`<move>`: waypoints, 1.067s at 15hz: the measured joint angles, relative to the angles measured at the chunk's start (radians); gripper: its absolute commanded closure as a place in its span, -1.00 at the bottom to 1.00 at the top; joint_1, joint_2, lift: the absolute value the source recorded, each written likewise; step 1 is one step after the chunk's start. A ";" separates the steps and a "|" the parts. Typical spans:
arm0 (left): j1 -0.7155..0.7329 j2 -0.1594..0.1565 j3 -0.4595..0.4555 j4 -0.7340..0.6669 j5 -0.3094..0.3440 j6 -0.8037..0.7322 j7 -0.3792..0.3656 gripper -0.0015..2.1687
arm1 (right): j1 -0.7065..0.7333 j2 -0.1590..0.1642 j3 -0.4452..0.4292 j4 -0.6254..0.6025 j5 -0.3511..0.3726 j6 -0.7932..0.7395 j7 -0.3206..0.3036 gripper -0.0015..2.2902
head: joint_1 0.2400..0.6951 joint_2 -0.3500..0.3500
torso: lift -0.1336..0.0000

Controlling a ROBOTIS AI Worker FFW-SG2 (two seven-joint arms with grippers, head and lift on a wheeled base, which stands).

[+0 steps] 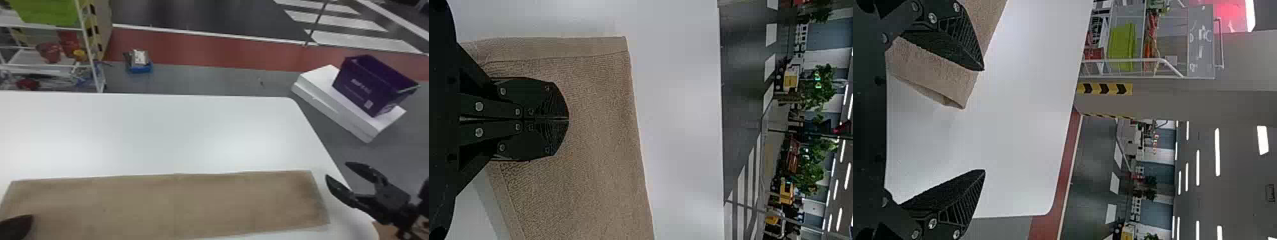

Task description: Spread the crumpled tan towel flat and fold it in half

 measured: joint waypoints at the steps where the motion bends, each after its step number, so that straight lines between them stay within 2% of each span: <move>1: 0.006 0.000 0.008 -0.022 0.015 0.003 -0.012 0.43 | 0.000 0.000 -0.001 -0.003 0.000 0.006 0.002 -0.85 | 1.00 -0.60 | -0.85; 2: 0.021 0.000 0.012 -0.053 0.038 0.008 -0.016 -0.01 | 0.000 0.000 -0.002 -0.008 0.000 0.012 0.005 -0.85 | 1.00 -0.61 | -0.85; 3: 0.045 0.000 0.014 -0.098 0.072 0.012 -0.016 -0.69 | 0.000 0.001 -0.002 -0.017 -0.002 0.021 0.007 -0.85 | 1.00 -0.63 | -0.85; 4: 0.065 0.000 0.016 -0.143 0.107 0.015 -0.016 -0.97 | 0.000 0.004 0.002 -0.028 -0.004 0.033 0.010 -0.85 | 1.00 -0.64 | -0.85; 6: 0.082 0.000 0.021 -0.200 0.153 0.022 -0.014 -0.97 | 0.001 0.014 0.012 -0.068 -0.005 0.072 0.016 -0.85 | 1.00 -0.64 | -0.85; 8: 0.074 0.000 0.020 -0.216 0.166 0.026 0.003 -0.97 | 0.004 0.028 0.028 -0.118 -0.005 0.118 0.028 -0.85 | 1.00 -0.56 | -0.85; 10: 0.052 0.000 0.013 -0.215 0.164 0.043 0.016 -0.97 | 0.002 0.031 0.048 -0.152 -0.003 0.179 0.056 -0.85 | 1.00 -0.47 | -0.85; 13: 0.004 0.000 0.005 -0.185 0.145 0.070 0.033 -0.97 | -0.040 0.025 0.063 -0.189 0.010 0.344 0.144 -0.85 | 1.00 -0.37 | -0.85; 16: -0.087 0.000 0.016 -0.125 0.119 0.107 0.035 -0.97 | -0.070 0.016 0.070 -0.193 0.020 0.411 0.177 -0.85 | 1.00 -0.27 | -0.85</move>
